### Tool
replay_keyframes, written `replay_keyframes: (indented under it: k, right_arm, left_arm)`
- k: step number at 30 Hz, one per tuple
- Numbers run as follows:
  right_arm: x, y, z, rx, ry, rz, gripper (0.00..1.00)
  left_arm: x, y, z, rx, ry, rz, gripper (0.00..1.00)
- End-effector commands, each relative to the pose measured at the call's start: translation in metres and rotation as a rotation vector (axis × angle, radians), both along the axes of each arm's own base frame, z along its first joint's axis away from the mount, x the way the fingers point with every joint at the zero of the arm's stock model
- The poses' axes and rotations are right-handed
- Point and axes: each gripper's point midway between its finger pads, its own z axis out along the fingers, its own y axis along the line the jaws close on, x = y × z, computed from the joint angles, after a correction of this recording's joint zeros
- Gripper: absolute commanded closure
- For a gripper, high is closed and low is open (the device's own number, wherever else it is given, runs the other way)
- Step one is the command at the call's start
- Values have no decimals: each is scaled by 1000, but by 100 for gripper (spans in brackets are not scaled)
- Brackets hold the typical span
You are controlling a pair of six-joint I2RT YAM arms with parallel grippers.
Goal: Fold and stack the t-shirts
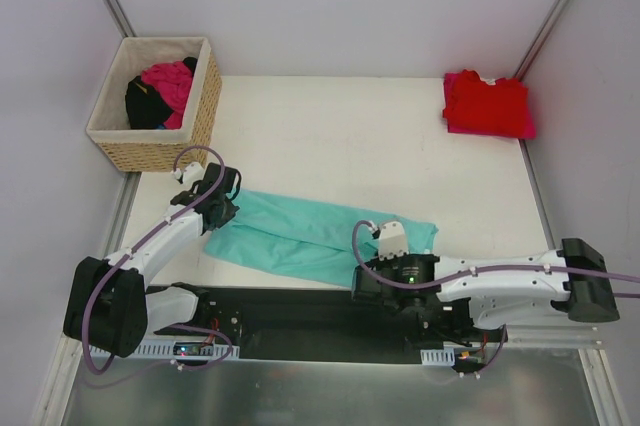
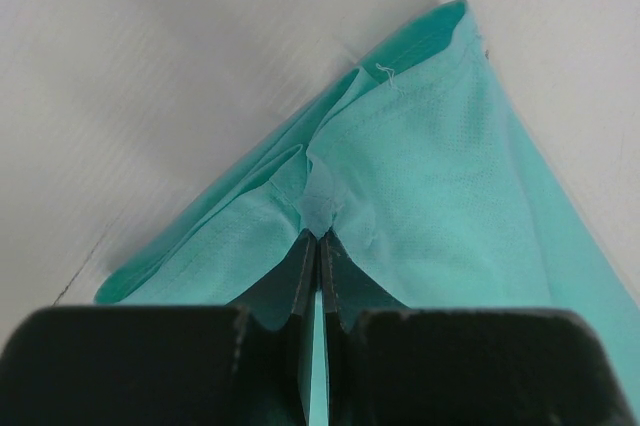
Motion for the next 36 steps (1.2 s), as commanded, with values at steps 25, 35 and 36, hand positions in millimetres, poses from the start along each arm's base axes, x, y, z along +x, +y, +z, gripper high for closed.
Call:
replay_keyframes:
  k: [25, 35, 36]
  right_arm:
    - [147, -38, 44, 85, -206, -295, 3]
    - [163, -6, 31, 144, -102, -262, 3]
    - [163, -6, 33, 150, -106, -262, 3]
  left_arm:
    - [-6, -79, 154, -371, -454, -334, 100]
    - [-29, -49, 143, -258, -460, -295, 84]
    - [-29, -47, 137, -247, -443, -292, 84]
